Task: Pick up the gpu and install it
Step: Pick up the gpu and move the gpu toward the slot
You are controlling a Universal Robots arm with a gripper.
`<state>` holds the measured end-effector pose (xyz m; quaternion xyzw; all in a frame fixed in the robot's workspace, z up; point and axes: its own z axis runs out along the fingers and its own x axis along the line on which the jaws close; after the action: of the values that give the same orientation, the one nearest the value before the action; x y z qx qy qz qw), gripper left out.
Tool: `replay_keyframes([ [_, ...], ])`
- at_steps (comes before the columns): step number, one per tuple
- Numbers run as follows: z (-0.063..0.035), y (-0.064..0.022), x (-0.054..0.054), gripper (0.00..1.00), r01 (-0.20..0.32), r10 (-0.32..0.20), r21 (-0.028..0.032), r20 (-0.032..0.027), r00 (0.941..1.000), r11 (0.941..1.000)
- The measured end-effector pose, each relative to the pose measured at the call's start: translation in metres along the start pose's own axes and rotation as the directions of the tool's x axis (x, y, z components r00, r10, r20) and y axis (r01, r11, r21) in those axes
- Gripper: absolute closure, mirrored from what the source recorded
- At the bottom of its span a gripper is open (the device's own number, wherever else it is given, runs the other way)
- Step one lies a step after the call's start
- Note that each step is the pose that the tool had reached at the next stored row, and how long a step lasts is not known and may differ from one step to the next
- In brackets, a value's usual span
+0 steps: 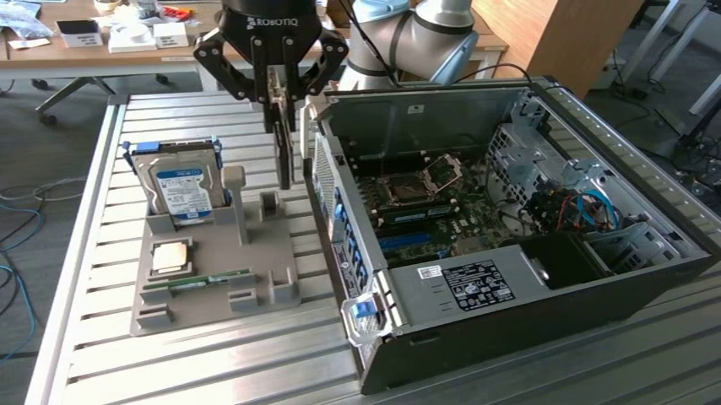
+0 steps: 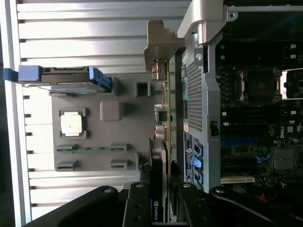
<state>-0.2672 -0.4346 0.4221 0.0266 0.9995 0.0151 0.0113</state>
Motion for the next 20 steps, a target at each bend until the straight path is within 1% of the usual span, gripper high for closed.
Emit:
replay_keyframes([
  [11, 0.0002, 0.0008, -0.009, 0.73, 0.000, 0.000, 0.0000, 0.0001, 1.0000, 1.0000],
  [20, 0.0005, 0.0016, -0.019, 0.73, 0.000, 0.000, 0.0000, 0.0000, 1.0000, 1.0000],
])
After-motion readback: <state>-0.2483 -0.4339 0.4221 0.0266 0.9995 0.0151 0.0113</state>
